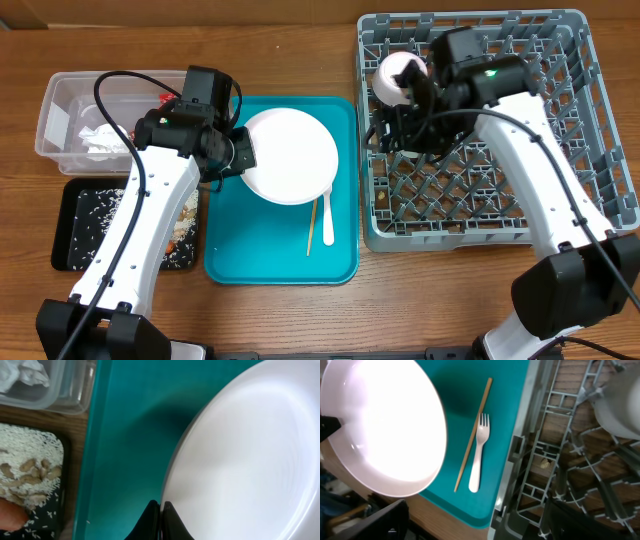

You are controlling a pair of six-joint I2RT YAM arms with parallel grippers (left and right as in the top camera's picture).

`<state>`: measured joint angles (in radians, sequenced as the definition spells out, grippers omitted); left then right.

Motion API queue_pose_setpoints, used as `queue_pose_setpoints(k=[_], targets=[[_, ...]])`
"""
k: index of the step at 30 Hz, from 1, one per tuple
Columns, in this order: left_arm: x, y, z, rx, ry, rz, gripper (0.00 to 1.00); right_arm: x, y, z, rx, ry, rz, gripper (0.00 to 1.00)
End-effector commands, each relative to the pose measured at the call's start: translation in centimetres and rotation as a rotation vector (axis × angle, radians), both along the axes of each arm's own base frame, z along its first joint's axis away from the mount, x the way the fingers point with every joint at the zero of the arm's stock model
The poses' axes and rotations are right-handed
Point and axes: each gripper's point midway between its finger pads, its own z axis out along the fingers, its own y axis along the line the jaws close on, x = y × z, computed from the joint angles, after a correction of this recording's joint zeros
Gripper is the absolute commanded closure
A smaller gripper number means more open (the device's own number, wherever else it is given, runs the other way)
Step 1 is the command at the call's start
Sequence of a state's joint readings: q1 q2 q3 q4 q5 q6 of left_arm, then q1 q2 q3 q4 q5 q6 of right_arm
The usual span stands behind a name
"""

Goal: Sort waste into correct bins and load items into the dishwasher

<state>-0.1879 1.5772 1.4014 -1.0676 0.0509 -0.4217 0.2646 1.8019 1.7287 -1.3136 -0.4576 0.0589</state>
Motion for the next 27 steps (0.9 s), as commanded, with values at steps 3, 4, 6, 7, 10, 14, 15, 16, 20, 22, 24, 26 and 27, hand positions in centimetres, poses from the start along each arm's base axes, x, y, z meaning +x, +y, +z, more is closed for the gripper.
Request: queue_pose_setpoints(k=[3, 4, 6, 7, 10, 14, 15, 16, 20, 22, 24, 26, 27], targets=[[-0.9, -1.1, 0.9, -0.066, 0.009, -0.055, 0.96, 0.1, 0.8, 1.5, -0.069, -0.107, 0.04, 0.1], [-1.1, -1.1, 0.9, -0.064, 0.016, -0.055, 0.96, 0.1, 1.0, 1.5, -0.068, -0.111, 0.045, 0.1], [-1.4, -1.0, 0.8, -0.063, 0.029, -0.054, 0.96, 0.2, 1.4, 1.4, -0.065, -0.116, 0.054, 0.1], [-1.5, -1.0, 0.8, -0.062, 0.034, -0.054, 0.96, 0.2, 1.6, 1.3, -0.065, -0.116, 0.059, 0.11], [-1.7, -1.2, 0.7, -0.069, 0.039, -0.077, 0.96, 0.4, 2.1, 0.8, -0.064, -0.119, 0.069, 0.12], [-1.7, -1.8, 1.0, -0.099, 0.033, -0.105, 0.96, 0.4, 2.2, 0.1, -0.064, -0.118, 0.071, 0.13], [-1.7, -1.9, 1.0, -0.101, 0.03, -0.106, 0.96, 0.5, 2.2, 0.1, -0.064, -0.117, 0.072, 0.13], [-1.7, -1.9, 1.1, -0.102, 0.024, -0.106, 0.96, 0.5, 2.2, 0.1, -0.064, -0.116, 0.071, 0.13], [-1.4, -2.0, 1.8, -0.106, -0.008, -0.109, 0.96, 0.5, 2.2, 0.0, -0.065, -0.113, 0.069, 0.16], [-1.4, -2.0, 2.4, -0.112, -0.03, -0.11, 0.96, 0.5, 2.3, -0.1, -0.064, -0.114, 0.069, 0.16], [-1.3, -2.1, 3.0, -0.117, -0.054, -0.112, 0.96, 0.7, 2.3, -0.1, -0.063, -0.117, 0.068, 0.17], [-1.4, -2.1, 3.7, -0.123, -0.079, -0.114, 0.96, 0.7, 2.4, 0.0, -0.059, -0.116, 0.066, 0.17], [-1.4, -2.1, 3.9, -0.124, -0.087, -0.114, 0.96, 0.6, 2.5, 0.0, -0.049, -0.113, 0.069, 0.17]])
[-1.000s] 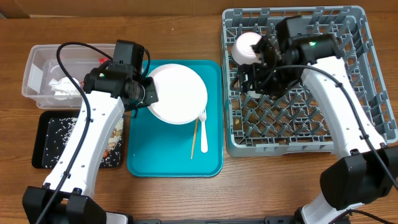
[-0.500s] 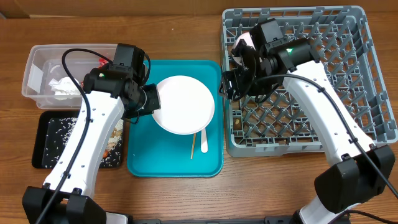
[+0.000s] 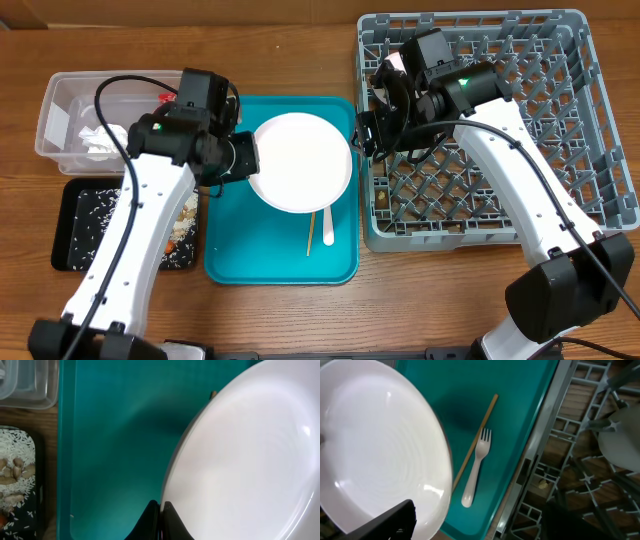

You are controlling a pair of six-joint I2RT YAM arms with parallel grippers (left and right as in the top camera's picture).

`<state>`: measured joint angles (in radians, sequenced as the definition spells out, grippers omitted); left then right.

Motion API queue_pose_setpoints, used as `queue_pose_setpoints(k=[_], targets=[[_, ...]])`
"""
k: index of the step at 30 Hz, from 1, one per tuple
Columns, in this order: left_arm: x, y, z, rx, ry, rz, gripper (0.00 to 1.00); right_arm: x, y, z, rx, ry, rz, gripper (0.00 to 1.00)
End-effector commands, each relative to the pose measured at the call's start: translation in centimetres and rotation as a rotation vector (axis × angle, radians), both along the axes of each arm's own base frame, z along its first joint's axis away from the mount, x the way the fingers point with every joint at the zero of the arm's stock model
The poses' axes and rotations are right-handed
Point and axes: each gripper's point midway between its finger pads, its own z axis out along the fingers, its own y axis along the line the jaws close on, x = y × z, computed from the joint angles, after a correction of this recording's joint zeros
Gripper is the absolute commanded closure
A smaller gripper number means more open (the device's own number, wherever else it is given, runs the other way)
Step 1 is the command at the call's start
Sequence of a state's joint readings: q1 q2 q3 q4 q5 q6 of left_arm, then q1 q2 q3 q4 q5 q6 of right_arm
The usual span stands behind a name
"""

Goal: Sort waste into correct bins and load items into the dishwasher

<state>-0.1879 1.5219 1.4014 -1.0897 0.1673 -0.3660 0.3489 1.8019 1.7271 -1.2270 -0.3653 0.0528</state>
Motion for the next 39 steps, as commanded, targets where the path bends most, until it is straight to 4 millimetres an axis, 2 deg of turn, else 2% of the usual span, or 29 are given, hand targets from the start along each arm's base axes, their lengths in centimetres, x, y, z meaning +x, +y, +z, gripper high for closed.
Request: queue_pose_setpoints(k=[1, 7, 12, 14, 17, 18, 19, 21, 28, 31, 33, 36, 39], targets=[[-0.2, -0.3, 2.3, -0.032, -0.072, -0.02, 0.96, -0.3, 0.5, 0.2, 0.022, 0.002, 0.01, 0.18], [-0.5, -0.7, 2.7, -0.048, -0.078, -0.031, 0.96, -1.0, 1.7, 0.7, 0.085, 0.025, 0.038, 0.25], [-0.6, -1.5, 2.7, -0.048, -0.083, -0.057, 0.96, -1.6, 2.8, 0.8, 0.083, 0.019, 0.071, 0.31], [-0.6, -1.8, 2.8, -0.049, -0.087, -0.065, 0.96, -1.6, 3.1, 0.7, 0.076, 0.009, 0.08, 0.37], [-0.6, -1.8, 2.8, -0.046, -0.089, -0.065, 0.96, -1.6, 3.2, 0.6, 0.054, -0.001, 0.083, 0.39], [-0.6, -1.7, 2.8, -0.043, -0.089, -0.064, 0.96, -1.5, 3.0, 0.5, 0.04, -0.007, 0.079, 0.36], [-0.6, -1.7, 2.8, -0.042, -0.089, -0.066, 0.96, -1.4, 2.9, 0.4, 0.03, -0.011, 0.076, 0.26], [-0.6, -1.7, 2.8, -0.04, -0.089, -0.071, 0.96, -1.3, 2.9, 0.4, 0.028, -0.016, 0.075, 0.0], [-0.6, -1.7, 2.7, -0.038, -0.09, -0.077, 0.96, -1.3, 2.9, 0.4, 0.029, -0.019, 0.075, 0.0], [-0.6, -1.7, 2.7, -0.038, -0.09, -0.077, 0.96, -1.3, 2.9, 0.4, 0.029, -0.019, 0.076, 0.26], [-0.6, -1.7, 2.7, -0.038, -0.09, -0.077, 0.96, -1.3, 2.9, 0.4, 0.028, -0.019, 0.075, 0.39], [-0.6, -1.7, 2.7, -0.038, -0.09, -0.077, 0.96, -1.2, 2.9, 0.4, 0.026, -0.022, 0.074, 0.5], [-0.6, -1.7, 2.7, -0.038, -0.09, -0.077, 0.96, -1.1, 2.9, 0.4, 0.028, -0.027, 0.074, 0.53]])
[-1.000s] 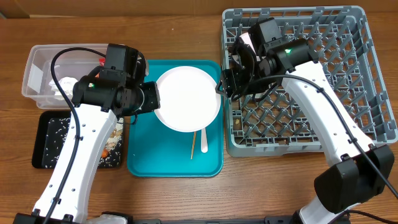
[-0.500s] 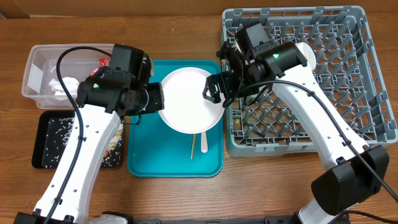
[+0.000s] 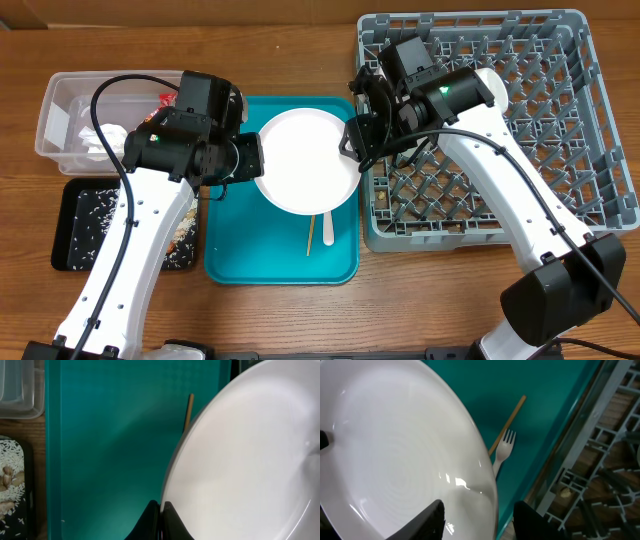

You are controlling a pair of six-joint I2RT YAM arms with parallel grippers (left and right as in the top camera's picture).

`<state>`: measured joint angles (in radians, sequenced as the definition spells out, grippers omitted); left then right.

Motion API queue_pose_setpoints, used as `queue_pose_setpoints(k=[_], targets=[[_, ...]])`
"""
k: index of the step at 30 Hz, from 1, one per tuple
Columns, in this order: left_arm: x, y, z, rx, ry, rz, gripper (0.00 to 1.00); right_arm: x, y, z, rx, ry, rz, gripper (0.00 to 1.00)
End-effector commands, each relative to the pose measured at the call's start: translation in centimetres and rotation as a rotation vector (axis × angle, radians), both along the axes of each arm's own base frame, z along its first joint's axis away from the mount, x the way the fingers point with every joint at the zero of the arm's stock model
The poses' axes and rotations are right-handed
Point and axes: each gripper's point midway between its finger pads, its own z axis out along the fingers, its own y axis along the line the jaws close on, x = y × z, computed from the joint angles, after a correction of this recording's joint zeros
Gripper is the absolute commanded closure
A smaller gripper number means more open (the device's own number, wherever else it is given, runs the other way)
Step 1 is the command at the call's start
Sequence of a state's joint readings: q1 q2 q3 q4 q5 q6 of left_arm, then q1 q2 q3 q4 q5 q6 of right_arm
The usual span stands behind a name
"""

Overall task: Sort waste into correct bins and load items into the dishwasher
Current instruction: 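Grasp the white plate's far rim with the right gripper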

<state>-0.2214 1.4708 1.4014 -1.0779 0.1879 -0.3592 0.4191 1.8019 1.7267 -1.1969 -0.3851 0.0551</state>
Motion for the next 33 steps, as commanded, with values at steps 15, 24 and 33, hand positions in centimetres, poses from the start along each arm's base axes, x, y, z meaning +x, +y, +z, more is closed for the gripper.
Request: queue_pose_setpoints(k=[15, 24, 33], targets=[[0.0, -0.3, 1.0, -0.009, -0.034, -0.029, 0.96, -0.1, 0.0, -0.4, -0.003, 0.0, -0.001, 0.6], [0.0, -0.3, 1.0, -0.009, -0.035, -0.029, 0.96, -0.4, -0.2, -2.0, -0.013, 0.022, -0.001, 0.63], [0.0, -0.3, 1.0, -0.005, -0.036, -0.039, 0.96, 0.1, -0.1, -1.7, -0.003, 0.001, -0.003, 0.65]])
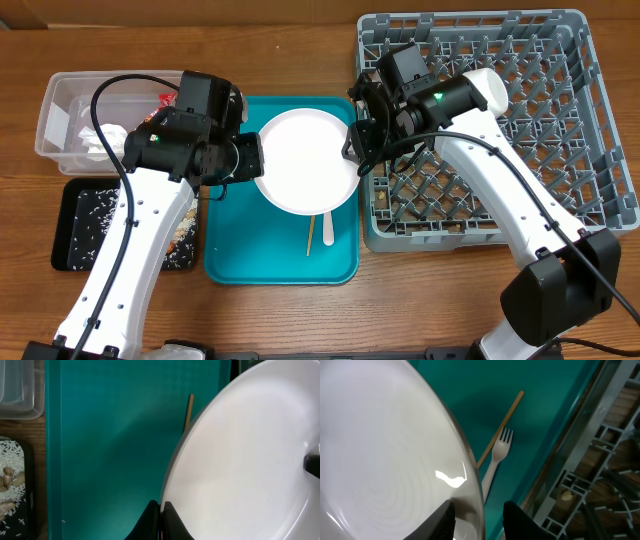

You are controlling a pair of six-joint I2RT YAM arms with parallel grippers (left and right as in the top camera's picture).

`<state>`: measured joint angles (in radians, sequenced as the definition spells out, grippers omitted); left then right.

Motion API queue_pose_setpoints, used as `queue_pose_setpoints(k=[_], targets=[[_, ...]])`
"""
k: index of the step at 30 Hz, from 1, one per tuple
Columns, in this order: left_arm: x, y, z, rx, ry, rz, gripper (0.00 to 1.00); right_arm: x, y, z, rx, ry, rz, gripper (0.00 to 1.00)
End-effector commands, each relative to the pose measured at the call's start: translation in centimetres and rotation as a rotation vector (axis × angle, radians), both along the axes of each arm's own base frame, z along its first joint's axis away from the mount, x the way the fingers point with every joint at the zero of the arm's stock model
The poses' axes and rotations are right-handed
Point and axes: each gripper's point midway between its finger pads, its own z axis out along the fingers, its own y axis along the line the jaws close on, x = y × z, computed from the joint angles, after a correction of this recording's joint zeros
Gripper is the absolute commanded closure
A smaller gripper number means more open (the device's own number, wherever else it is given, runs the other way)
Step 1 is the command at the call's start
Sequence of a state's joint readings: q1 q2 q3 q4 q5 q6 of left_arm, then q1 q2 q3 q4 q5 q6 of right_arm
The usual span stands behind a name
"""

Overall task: Sort waste into correct bins and load items into the dishwasher
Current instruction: 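Grasp the white plate's far rim with the right gripper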

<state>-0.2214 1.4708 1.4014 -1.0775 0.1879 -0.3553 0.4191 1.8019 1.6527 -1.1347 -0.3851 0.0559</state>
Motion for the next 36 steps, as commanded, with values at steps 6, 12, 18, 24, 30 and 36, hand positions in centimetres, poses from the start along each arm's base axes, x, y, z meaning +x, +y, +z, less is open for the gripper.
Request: queue_pose_setpoints(k=[6, 12, 18, 24, 30, 36], targets=[[0.0, -0.3, 1.0, -0.006, -0.036, -0.036, 0.96, 0.1, -0.1, 0.9, 0.002, -0.013, -0.002, 0.64], [0.0, -0.3, 1.0, -0.006, -0.036, -0.035, 0.96, 0.1, -0.1, 1.4, 0.003, -0.016, -0.002, 0.65], [0.0, -0.3, 1.0, -0.004, -0.037, -0.039, 0.96, 0.1, -0.1, 1.4, 0.002, -0.015, -0.003, 0.73], [0.0, -0.3, 1.0, -0.004, -0.037, -0.039, 0.96, 0.1, -0.2, 1.3, -0.004, -0.017, -0.006, 0.74], [0.0, -0.3, 1.0, -0.004, -0.038, -0.039, 0.96, 0.6, -0.3, 1.5, 0.002, -0.03, -0.012, 0.75], [0.0, -0.3, 1.0, -0.004, -0.038, -0.04, 0.96, 0.8, -0.6, 1.5, 0.003, -0.029, -0.024, 0.66]])
